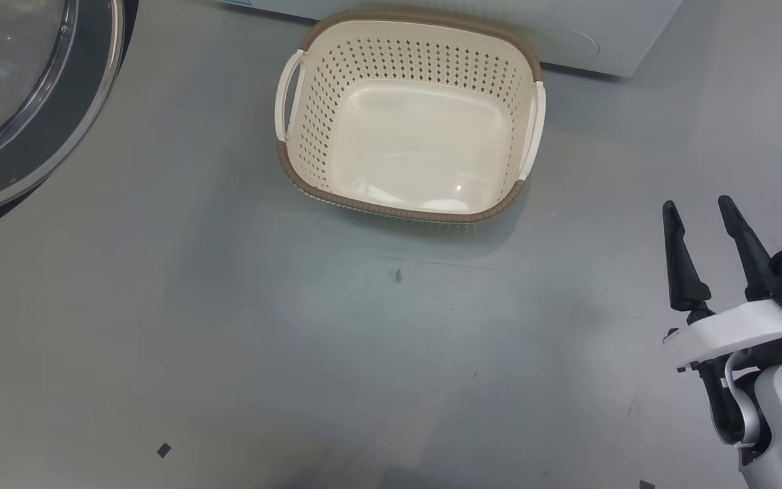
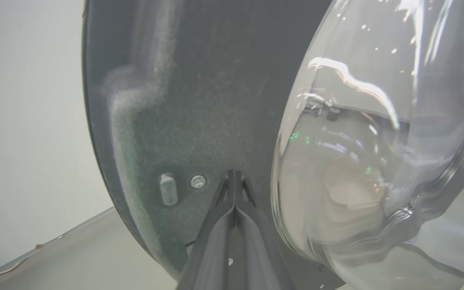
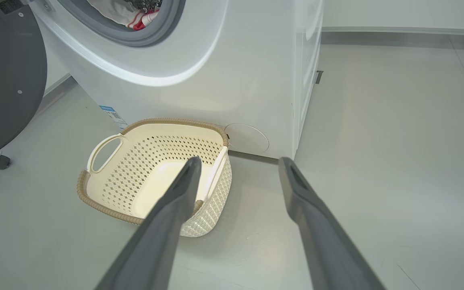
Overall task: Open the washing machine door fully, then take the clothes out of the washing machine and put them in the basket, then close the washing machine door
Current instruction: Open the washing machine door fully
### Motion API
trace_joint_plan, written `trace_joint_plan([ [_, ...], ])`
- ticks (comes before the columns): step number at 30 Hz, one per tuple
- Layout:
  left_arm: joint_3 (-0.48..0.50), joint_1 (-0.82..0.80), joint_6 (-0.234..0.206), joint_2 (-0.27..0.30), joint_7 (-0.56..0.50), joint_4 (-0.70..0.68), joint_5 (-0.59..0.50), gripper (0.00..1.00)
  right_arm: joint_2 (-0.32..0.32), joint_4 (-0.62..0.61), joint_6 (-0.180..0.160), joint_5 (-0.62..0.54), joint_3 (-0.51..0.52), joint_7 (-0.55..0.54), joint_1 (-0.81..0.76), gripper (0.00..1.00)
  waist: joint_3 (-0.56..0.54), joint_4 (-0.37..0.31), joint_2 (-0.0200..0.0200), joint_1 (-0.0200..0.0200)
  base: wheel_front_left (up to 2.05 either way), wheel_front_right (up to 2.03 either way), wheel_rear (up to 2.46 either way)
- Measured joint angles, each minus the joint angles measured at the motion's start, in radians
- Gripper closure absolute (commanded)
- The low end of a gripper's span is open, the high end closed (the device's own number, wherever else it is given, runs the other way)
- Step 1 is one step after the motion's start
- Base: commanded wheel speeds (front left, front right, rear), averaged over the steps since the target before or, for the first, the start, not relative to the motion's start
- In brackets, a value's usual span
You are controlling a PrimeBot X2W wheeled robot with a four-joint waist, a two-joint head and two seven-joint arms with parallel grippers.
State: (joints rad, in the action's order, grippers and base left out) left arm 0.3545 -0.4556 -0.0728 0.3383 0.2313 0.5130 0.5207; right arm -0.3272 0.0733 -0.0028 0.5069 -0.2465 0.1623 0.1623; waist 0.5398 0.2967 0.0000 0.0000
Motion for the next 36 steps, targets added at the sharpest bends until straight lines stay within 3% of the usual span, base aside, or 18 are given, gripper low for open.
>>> trace_joint_plan([
  [8,-0.011,-0.002,0.024,-0.004,0.009,0.041,-0.003,1.0,0.015,0.009,0.0,0.002,-0.001,0.003,0.001,0.0,-0.029,-0.009,0.0,0.0,0.0,0.0,0.0],
  [23,-0.132,0.038,0.099,-0.048,0.018,0.047,-0.084,1.0,0.072,0.084,0.012,0.032,-0.003,0.046,0.003,0.0,-0.154,-0.03,0.0,0.0,0.0,0.0,0.0],
  [36,-0.215,0.186,0.133,-0.136,0.021,0.0,-0.139,1.0,0.123,0.157,0.029,0.056,-0.007,0.065,-0.012,0.0,-0.308,-0.081,0.0,0.0,0.0,0.0,0.0],
])
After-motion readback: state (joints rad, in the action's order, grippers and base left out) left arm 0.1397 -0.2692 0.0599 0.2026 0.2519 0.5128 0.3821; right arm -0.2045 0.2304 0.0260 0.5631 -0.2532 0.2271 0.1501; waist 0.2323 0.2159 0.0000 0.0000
